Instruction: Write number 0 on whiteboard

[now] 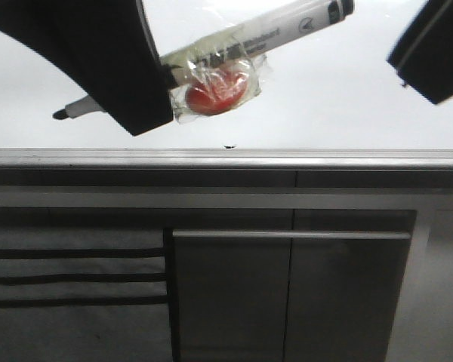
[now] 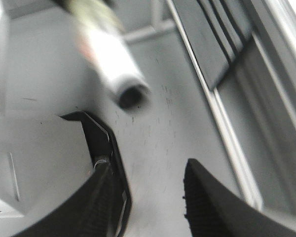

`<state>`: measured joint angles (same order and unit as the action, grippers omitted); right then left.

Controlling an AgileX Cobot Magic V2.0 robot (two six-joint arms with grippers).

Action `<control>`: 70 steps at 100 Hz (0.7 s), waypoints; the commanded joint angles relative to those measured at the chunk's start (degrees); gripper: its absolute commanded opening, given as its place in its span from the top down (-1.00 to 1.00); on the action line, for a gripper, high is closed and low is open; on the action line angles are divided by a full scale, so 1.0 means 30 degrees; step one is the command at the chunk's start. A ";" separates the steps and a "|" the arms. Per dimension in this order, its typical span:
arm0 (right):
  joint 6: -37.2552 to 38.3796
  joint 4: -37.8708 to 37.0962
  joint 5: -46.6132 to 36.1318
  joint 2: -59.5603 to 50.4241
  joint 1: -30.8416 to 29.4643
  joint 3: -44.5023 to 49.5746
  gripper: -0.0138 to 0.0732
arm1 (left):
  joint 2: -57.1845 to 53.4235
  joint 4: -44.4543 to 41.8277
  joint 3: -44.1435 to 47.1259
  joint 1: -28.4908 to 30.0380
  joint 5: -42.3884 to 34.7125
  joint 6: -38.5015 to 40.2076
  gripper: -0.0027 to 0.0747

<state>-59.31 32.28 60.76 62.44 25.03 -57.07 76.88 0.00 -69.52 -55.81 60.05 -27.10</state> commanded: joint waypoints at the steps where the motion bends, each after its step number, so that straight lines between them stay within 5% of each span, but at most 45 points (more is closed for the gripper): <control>1: -0.2233 0.1543 -0.0903 -0.0104 0.0556 -0.1014 0.00 | -0.0400 0.0182 -0.0684 -0.0117 -0.0162 -0.0267 0.98; 29: -0.3951 0.1586 -0.3805 0.0292 0.2654 -0.1266 0.00 | -0.0400 0.0182 -0.0684 -0.0117 -0.0244 -0.0297 0.98; 70: -0.3989 0.1765 -0.3975 0.1686 0.3074 -0.1266 0.00 | -0.0400 0.0182 -0.0684 -0.0117 -0.0704 -0.0452 0.98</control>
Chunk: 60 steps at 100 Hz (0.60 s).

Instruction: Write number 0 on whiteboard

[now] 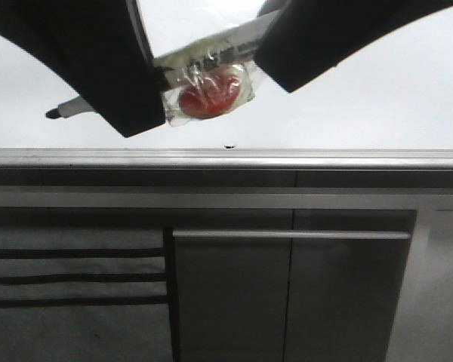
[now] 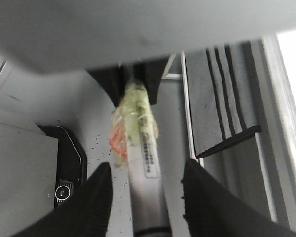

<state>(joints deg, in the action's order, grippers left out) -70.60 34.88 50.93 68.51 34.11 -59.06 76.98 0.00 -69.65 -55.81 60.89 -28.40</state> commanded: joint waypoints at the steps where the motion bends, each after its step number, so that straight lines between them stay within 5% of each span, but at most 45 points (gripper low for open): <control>1: -0.0225 0.0891 -0.0699 -0.0338 0.0048 -0.0601 0.00 | -0.0433 0.0182 -0.0640 -0.0117 -0.1007 -0.0019 0.98; 14: -0.0225 0.0891 -0.0389 -0.0338 0.0048 -0.0601 0.05 | -0.0433 0.0182 -0.0640 -0.0117 -0.1197 -0.0057 0.98; 40: -0.0225 0.0891 -0.0159 -0.0338 0.0048 -0.0601 0.52 | -0.0433 0.0182 -0.0640 -0.0117 -0.1509 -0.0057 0.98; 60: -0.0225 0.0891 -0.0159 -0.0338 0.0048 -0.0601 0.60 | -0.0433 0.0137 -0.0640 -0.0117 -0.1794 -0.0057 0.98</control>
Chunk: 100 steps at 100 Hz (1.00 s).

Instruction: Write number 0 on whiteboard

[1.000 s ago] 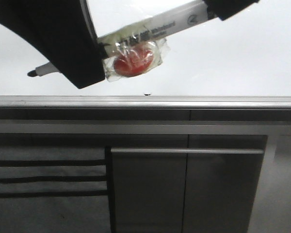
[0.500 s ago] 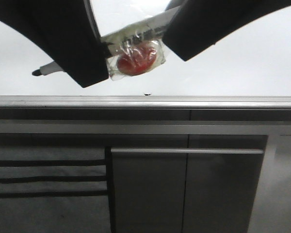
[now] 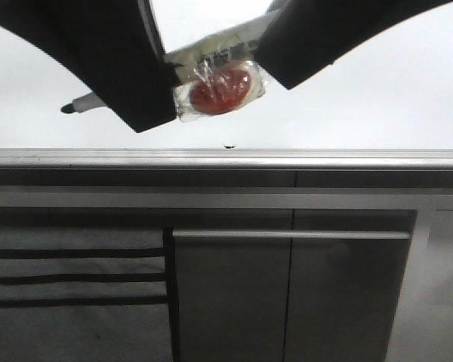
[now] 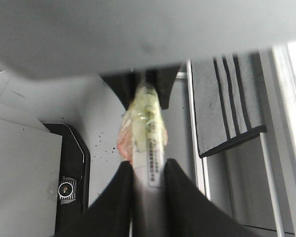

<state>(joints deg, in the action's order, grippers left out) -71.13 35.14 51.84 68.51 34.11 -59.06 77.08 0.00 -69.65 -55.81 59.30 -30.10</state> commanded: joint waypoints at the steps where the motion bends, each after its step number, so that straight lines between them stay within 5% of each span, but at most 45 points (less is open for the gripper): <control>1: -0.0049 0.0803 -0.0460 -0.0338 0.0048 -0.0601 0.60 | -0.0467 0.0137 -0.0640 -0.0117 -0.1311 0.0511 0.98; 14: -0.0006 0.0831 -0.0460 -0.0338 0.0048 -0.0601 0.60 | -0.0467 0.0137 -0.0640 0.0008 -0.1684 0.0547 0.85; 34: 0.0075 0.1117 -0.0498 -0.0377 0.0048 -0.0601 0.60 | -0.0545 0.0186 -0.0640 0.0576 -0.1644 0.1061 0.00; 41: 0.0121 0.1286 -0.0498 -0.0512 -0.0058 -0.0601 0.60 | -0.0710 0.0186 -0.0640 0.0872 -0.1771 0.1722 -0.15; 79: 0.2380 0.1926 0.0033 -0.3444 -0.3678 -0.0134 0.60 | -0.5538 0.0213 0.1703 0.3186 -0.5573 0.4697 -0.16; 100: 0.6604 0.1926 -0.2433 -0.6618 -0.6271 0.2032 0.60 | -0.9433 0.0164 0.5039 0.6280 -0.8150 0.6887 -0.16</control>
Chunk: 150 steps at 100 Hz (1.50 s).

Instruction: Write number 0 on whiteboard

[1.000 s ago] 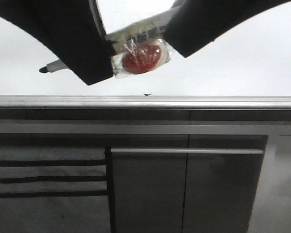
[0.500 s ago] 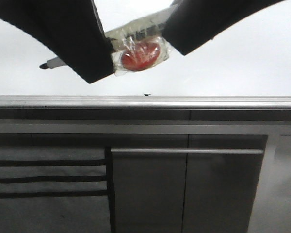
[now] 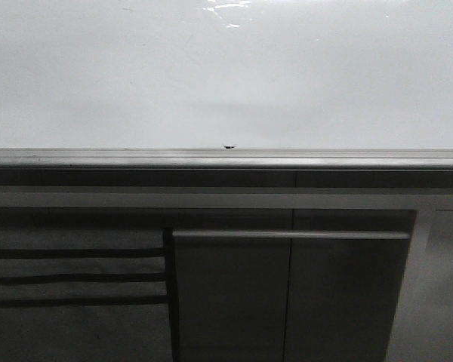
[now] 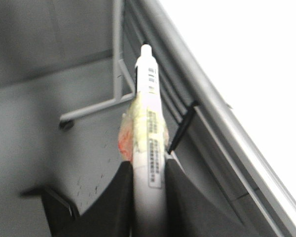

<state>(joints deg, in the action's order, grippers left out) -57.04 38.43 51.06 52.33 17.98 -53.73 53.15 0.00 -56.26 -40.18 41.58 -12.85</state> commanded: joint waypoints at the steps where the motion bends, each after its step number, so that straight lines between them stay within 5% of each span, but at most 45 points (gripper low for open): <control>1: 0.2308 0.0830 -0.2312 -0.1452 -0.1064 0.0439 0.60 | -0.1580 0.0164 0.0693 0.1183 -0.2433 0.1225 -0.16; 22: 0.5849 0.0830 -0.4478 -0.4261 -0.2834 0.3337 0.60 | -0.5173 0.0164 0.4304 0.4395 -0.4334 0.4407 -0.16; 37: 0.6151 0.0830 -0.4761 -0.5042 -0.3011 0.4824 0.60 | -0.6623 0.0233 0.6421 0.6170 -0.5209 0.5165 -0.16; 55: 0.6151 0.1316 -0.3947 -0.5042 -0.3011 0.5322 0.60 | -0.6718 0.0600 0.7239 0.6778 -0.6087 0.5165 -0.16; 69: 0.6151 0.2318 -0.5802 -0.4993 -0.3011 0.5322 0.60 | -0.6718 0.0648 0.7282 0.6778 -0.6650 0.5165 -0.16; 82: 0.7047 0.0274 -0.5360 -0.3563 -0.3011 0.4230 0.60 | -0.6718 0.0648 0.7282 0.6778 -0.6810 0.5165 -0.16; 96: 1.0786 -0.3636 -0.5050 -0.1404 -0.3011 0.2324 0.60 | -0.6718 0.0648 0.7282 0.6778 -0.6810 0.5165 -0.16; 150: 1.0857 -0.3794 -0.2930 0.5554 -0.2519 -0.2565 0.60 | -0.6239 0.0648 0.7282 0.6778 -0.7257 0.5165 -0.16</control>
<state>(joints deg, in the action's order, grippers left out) -24.07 26.42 44.22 67.75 10.13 -57.54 33.41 1.31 -32.93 -20.04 24.61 1.93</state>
